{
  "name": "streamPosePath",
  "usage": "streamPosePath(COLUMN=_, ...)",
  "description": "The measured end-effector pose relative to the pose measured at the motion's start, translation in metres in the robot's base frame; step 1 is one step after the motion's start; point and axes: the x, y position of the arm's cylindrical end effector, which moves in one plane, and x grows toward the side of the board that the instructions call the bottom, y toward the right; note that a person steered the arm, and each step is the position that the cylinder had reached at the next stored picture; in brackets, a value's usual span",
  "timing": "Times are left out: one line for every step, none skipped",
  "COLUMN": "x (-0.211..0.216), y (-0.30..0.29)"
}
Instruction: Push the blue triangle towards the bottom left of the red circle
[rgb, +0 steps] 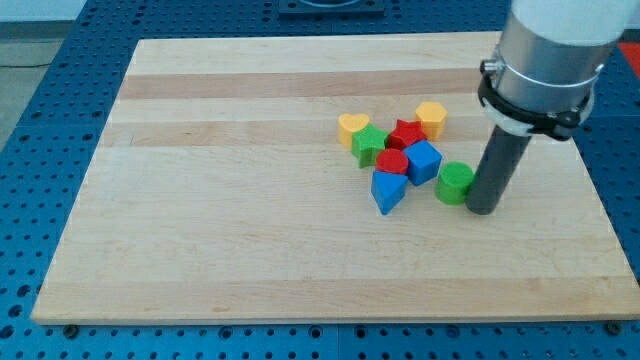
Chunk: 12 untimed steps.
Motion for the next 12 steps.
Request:
streamPosePath(x=-0.002, y=-0.003)
streamPosePath(x=-0.002, y=-0.006)
streamPosePath(x=-0.002, y=-0.008)
streamPosePath(x=0.003, y=-0.009)
streamPosePath(x=0.021, y=-0.011)
streamPosePath(x=0.021, y=-0.031)
streamPosePath(x=0.018, y=-0.058)
streamPosePath(x=0.002, y=-0.061)
streamPosePath(x=-0.015, y=-0.061)
streamPosePath(x=-0.023, y=-0.061)
streamPosePath(x=-0.024, y=-0.066)
streamPosePath(x=-0.024, y=-0.072)
